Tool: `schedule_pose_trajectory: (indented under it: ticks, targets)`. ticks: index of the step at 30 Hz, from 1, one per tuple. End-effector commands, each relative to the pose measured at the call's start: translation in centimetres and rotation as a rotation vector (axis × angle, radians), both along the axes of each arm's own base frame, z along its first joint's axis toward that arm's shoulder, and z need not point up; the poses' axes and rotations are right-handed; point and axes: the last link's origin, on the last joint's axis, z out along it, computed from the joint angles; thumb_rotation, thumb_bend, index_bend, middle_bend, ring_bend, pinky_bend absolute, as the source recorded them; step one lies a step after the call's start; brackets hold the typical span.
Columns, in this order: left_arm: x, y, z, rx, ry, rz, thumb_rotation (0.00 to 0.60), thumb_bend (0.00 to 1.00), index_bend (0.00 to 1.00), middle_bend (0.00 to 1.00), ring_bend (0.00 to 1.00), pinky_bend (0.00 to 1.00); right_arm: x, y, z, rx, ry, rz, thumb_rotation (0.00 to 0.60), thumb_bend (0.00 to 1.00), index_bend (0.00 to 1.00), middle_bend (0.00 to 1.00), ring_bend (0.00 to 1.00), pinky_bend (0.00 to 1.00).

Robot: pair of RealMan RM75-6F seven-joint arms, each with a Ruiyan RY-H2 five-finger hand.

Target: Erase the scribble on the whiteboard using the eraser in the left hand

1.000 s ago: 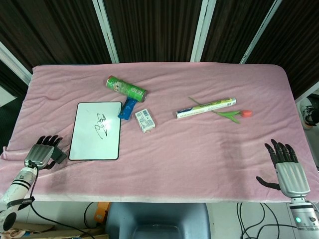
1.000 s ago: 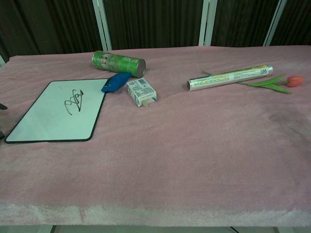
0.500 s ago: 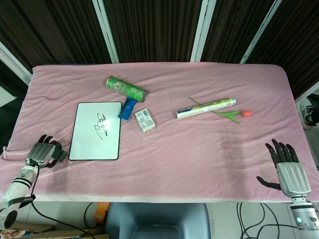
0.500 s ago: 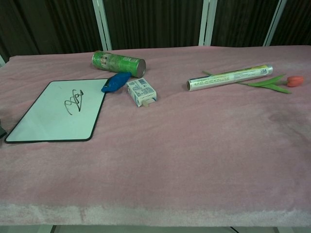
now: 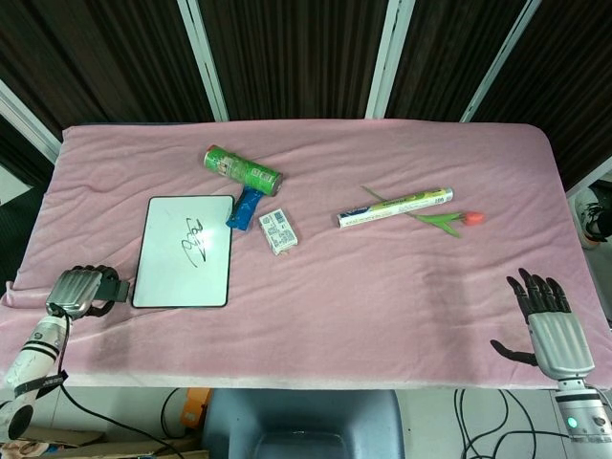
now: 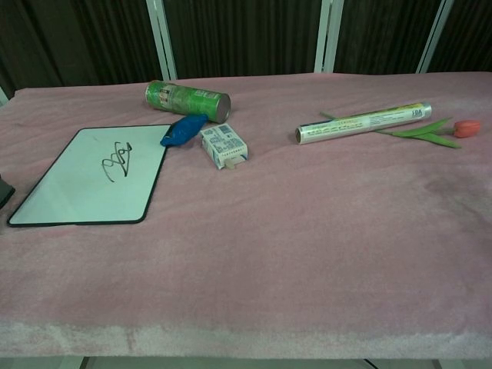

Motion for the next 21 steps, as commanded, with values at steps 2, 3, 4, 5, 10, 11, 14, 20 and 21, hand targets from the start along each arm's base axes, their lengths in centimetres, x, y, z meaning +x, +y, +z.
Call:
schedule_pose_trajectory:
  ticks: [2, 3, 4, 5, 10, 11, 14, 20, 21]
  targets:
    - [1.6, 0.6, 0.9, 0.163, -0.202, -0.036, 0.600, 0.55, 0.73, 0.83, 0.69, 0.78, 0.0, 0.0, -0.1, 0.006, 0.002, 0.000, 0.600, 0.31, 0.00, 0.00, 0.00, 0.09]
    - [1.9, 0.8, 0.9, 0.185, -0.223, -0.033, 0.600, 0.56, 0.73, 0.84, 0.70, 0.79, 0.0, 0.0, -0.1, 0.007, 0.002, 0.000, 0.600, 0.31, 0.00, 0.00, 0.00, 0.09]
    - [2.3, 1.0, 0.8, 0.204, -0.243, -0.029, 0.600, 0.58, 0.73, 0.84, 0.71, 0.80, 0.0, 0.0, -0.2, 0.008, 0.002, 0.001, 0.600, 0.31, 0.00, 0.00, 0.00, 0.09]
    - [2.9, 1.3, 0.7, 0.226, -0.265, -0.026, 0.600, 0.59, 0.73, 0.84, 0.71, 0.81, 0.0, 0.0, -0.2, 0.010, 0.004, 0.001, 0.600, 0.31, 0.00, 0.00, 0.00, 0.09]
    - [5.3, 2.8, -0.5, 0.264, -0.256, -0.023, 0.600, 0.62, 0.73, 0.84, 0.72, 0.82, 0.0, 0.0, -0.4, 0.017, 0.007, 0.000, 0.600, 0.31, 0.00, 0.00, 0.00, 0.09]
    - [5.9, 3.3, -1.1, 0.253, -0.233, -0.017, 0.600, 0.62, 0.73, 0.85, 0.73, 0.82, 0.0, -0.1, -0.4, 0.019, 0.007, -0.001, 0.600, 0.31, 0.00, 0.00, 0.00, 0.09]
    - [7.8, 4.6, -2.5, 0.228, -0.184, 0.010, 0.600, 0.63, 0.73, 0.85, 0.73, 0.83, 0.0, -0.1, -0.4, 0.025, 0.006, -0.003, 0.600, 0.31, 0.00, 0.00, 0.00, 0.09]
    - [11.3, 6.6, -4.9, 0.236, -0.078, 0.023, 0.600, 0.64, 0.73, 0.86, 0.74, 0.83, -0.1, -0.2, -0.3, 0.028, -0.001, -0.006, 0.600, 0.31, 0.00, 0.00, 0.00, 0.09]
    - [11.9, 6.8, -5.3, 0.230, -0.069, 0.025, 0.600, 0.64, 0.73, 0.86, 0.74, 0.83, -0.1, -0.3, -0.3, 0.030, -0.002, -0.007, 0.600, 0.31, 0.00, 0.00, 0.00, 0.09]
